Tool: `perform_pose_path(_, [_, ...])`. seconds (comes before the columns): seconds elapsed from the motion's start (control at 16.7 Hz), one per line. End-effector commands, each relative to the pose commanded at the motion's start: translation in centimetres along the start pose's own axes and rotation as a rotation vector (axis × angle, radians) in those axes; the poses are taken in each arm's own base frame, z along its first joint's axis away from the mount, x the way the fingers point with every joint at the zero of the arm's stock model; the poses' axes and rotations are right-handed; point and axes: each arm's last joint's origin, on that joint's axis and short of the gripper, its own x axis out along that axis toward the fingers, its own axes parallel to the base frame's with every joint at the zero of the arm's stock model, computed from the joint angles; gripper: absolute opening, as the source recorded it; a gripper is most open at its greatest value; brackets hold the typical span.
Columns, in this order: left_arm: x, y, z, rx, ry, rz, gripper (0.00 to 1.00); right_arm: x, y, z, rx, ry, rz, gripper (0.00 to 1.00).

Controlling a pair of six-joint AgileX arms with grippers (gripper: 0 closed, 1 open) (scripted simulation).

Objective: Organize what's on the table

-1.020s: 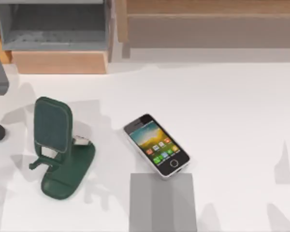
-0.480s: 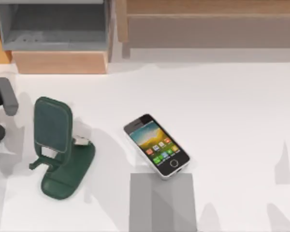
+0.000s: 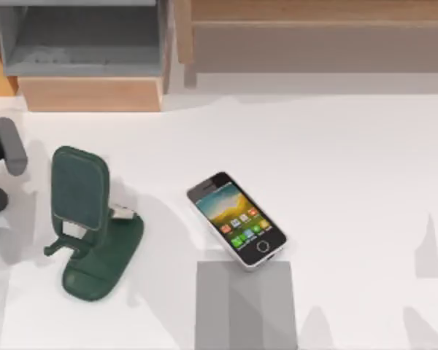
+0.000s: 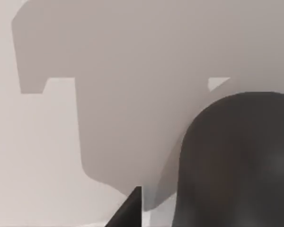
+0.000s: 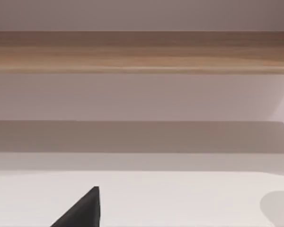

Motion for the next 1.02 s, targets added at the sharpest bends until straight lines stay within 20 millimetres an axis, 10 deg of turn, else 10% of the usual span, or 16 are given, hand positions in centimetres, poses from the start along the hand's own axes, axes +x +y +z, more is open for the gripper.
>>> perform_pose_path(0.36, [0.0, 0.0, 0.0, 0.0, 0.0, 0.0, 0.02, 0.0, 0.0, 0.0, 0.0, 0.0, 0.0, 1.0])
perform_pose_path(1.02, [-0.74, 0.0, 0.08, -0.002, -0.004, 0.0, 0.0, 0.0, 0.0, 0.0, 0.0, 0.0, 0.0, 1.0])
